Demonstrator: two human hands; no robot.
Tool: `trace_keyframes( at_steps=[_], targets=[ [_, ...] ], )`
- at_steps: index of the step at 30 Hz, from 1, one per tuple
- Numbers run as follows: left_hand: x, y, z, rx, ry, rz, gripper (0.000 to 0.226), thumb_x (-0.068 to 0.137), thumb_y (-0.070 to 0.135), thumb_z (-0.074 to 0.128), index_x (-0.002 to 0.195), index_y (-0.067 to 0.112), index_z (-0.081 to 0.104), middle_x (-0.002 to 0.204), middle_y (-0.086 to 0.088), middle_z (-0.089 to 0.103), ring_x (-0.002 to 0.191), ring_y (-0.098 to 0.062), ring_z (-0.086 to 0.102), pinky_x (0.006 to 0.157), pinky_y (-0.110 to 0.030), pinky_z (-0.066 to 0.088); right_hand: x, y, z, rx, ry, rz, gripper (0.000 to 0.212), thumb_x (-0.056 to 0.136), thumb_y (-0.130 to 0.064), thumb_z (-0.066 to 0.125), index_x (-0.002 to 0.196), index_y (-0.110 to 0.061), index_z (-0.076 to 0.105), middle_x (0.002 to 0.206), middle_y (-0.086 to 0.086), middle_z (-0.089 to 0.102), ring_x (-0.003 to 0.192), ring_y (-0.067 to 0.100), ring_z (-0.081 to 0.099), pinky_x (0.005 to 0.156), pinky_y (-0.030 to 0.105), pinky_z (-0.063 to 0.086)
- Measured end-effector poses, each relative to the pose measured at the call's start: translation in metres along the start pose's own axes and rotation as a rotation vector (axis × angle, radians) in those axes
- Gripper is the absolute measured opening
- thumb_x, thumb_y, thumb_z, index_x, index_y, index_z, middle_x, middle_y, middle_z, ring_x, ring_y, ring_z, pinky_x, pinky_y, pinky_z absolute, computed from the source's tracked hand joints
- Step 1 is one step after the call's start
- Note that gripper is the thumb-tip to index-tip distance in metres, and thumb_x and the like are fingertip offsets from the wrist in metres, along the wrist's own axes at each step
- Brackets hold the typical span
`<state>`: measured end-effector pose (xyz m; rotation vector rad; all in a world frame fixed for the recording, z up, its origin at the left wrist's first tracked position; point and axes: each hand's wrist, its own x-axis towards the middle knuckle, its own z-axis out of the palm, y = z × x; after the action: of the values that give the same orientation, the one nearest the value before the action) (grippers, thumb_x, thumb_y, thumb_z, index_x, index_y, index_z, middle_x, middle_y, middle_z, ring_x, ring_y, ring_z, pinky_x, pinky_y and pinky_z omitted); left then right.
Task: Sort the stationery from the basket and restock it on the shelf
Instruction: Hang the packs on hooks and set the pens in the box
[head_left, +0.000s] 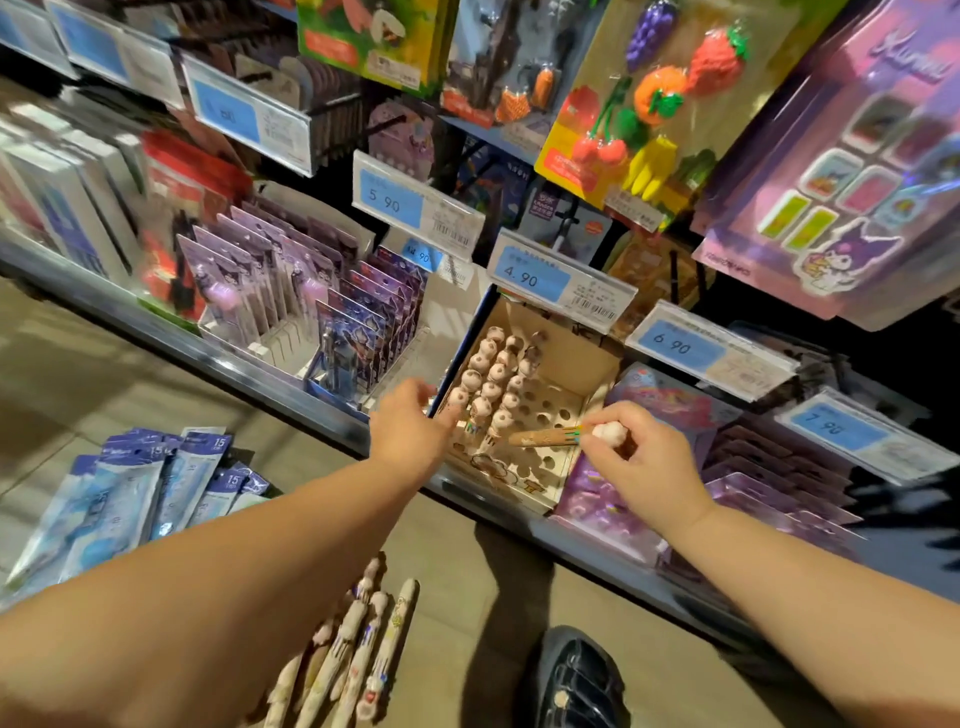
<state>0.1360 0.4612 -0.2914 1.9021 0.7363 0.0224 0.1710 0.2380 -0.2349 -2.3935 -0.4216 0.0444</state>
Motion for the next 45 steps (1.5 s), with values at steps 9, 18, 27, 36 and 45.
trace_keyframes(
  at_steps=[9, 18, 27, 36, 45],
  targets=[
    [0.026, 0.005, 0.018, 0.549, -0.282, 0.464, 0.059, 0.101, 0.041, 0.045, 0.154, 0.030, 0.023, 0.164, 0.000, 0.011, 0.149, -0.025, 0.009, 0.120, -0.044, 0.015, 0.022, 0.007, 0.018, -0.199, -0.220, 0.088, 0.017, 0.088, -0.031, 0.064, 0.104, -0.027, 0.066, 0.090, -0.013, 0.062, 0.085, 0.008, 0.058, 0.072, 0.018, 0.044],
    [0.028, -0.005, 0.021, 0.670, -0.337, 0.571, 0.061, 0.102, 0.034, 0.045, 0.155, 0.034, 0.016, 0.165, 0.000, 0.002, 0.149, -0.024, 0.007, 0.120, -0.041, 0.019, 0.036, -0.008, 0.045, -0.383, -0.398, 0.139, 0.032, 0.092, -0.037, 0.061, 0.121, -0.023, 0.058, 0.109, 0.001, 0.063, 0.100, 0.020, 0.058, 0.085, 0.031, 0.048],
    [0.025, 0.004, 0.017, 0.824, -0.414, 0.543, 0.062, 0.104, 0.042, 0.033, 0.156, 0.031, 0.002, 0.164, 0.000, -0.007, 0.150, -0.027, -0.002, 0.121, -0.047, 0.015, 0.040, -0.009, 0.058, -0.345, -0.390, 0.221, 0.034, 0.095, -0.034, 0.058, 0.126, -0.023, 0.055, 0.112, 0.000, 0.062, 0.105, 0.019, 0.058, 0.090, 0.034, 0.049],
    [0.015, -0.025, -0.002, 0.841, -0.446, 0.593, 0.067, 0.103, 0.042, 0.037, 0.154, 0.040, -0.006, 0.163, 0.007, -0.017, 0.150, -0.025, -0.001, 0.121, -0.048, 0.016, 0.030, -0.002, 0.060, -0.257, -0.306, 0.204, 0.047, 0.092, -0.034, 0.060, 0.138, -0.026, 0.048, 0.089, -0.012, 0.061, 0.088, 0.011, 0.058, 0.082, 0.029, 0.047],
    [-0.008, -0.100, -0.054, 0.831, -0.465, 0.439, 0.065, 0.100, 0.042, 0.044, 0.156, 0.032, 0.011, 0.165, 0.000, 0.005, 0.148, -0.026, 0.012, 0.120, -0.036, 0.016, -0.005, -0.045, 0.070, -0.270, -0.592, -0.033, 0.015, 0.090, -0.032, 0.063, 0.104, -0.026, 0.061, 0.074, -0.009, 0.054, 0.067, 0.007, 0.050, 0.071, 0.033, 0.046]
  ],
)
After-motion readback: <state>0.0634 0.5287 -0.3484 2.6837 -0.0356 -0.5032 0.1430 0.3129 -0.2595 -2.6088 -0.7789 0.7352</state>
